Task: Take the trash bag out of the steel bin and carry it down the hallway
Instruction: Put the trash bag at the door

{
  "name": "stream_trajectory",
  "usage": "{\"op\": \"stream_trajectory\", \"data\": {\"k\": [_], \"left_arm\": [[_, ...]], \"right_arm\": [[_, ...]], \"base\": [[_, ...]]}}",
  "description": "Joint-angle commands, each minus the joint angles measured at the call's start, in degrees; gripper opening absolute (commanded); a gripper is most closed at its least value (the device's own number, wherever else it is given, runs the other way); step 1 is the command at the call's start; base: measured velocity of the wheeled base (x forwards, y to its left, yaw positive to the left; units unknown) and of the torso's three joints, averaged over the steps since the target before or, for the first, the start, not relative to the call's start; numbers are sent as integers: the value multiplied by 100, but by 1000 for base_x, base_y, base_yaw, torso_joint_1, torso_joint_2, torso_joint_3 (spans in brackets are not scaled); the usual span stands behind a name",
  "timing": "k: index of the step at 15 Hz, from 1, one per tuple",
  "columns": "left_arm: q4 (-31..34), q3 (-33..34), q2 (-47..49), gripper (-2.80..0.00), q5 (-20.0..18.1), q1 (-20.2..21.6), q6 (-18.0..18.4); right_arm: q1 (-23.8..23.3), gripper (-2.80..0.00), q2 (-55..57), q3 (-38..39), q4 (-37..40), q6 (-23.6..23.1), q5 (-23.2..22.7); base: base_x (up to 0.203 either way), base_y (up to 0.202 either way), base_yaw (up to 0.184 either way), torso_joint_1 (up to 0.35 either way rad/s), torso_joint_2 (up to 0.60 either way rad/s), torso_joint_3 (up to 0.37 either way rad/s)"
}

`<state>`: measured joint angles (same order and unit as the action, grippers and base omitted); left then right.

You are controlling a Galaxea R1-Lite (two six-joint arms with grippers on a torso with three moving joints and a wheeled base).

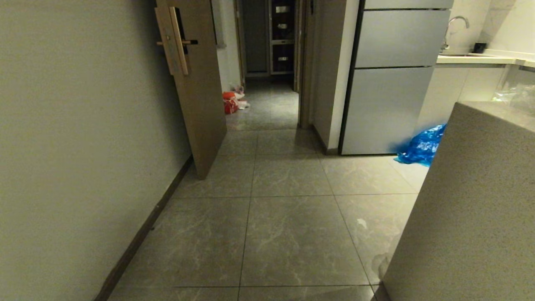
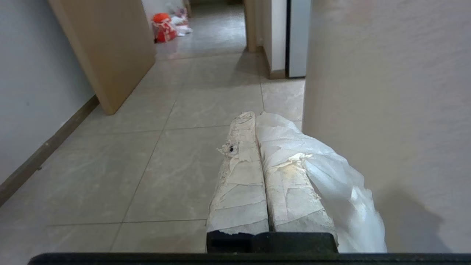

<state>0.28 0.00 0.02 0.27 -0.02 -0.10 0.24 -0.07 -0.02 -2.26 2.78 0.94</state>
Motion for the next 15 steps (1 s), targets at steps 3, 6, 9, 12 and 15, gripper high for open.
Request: {"op": "stream_trajectory", "data": {"k": [3, 6, 9, 12, 15], "left_arm": [[7, 9, -2, -280, 8, 11, -34], [-1, 5, -2, -280, 8, 7, -22], [-1, 9, -2, -280, 8, 11, -25], [-1, 9, -2, -280, 8, 11, -25], [-1, 1, -2, -280, 8, 11, -25]], "right_arm": [[11, -280, -1, 2, -3, 3, 3], [11, -280, -10, 2, -3, 3, 3], [11, -280, -1, 2, -3, 3, 3], [11, -280, -1, 2, -3, 3, 3], [11, -280, -1, 2, -3, 3, 3]], "base": [[0, 79, 3, 0, 3, -1], [0, 0, 0, 0, 0, 0], [182, 1, -3, 2, 5, 1], [188, 0, 3, 3, 5, 8], [194, 0, 3, 5, -1, 3]]}}
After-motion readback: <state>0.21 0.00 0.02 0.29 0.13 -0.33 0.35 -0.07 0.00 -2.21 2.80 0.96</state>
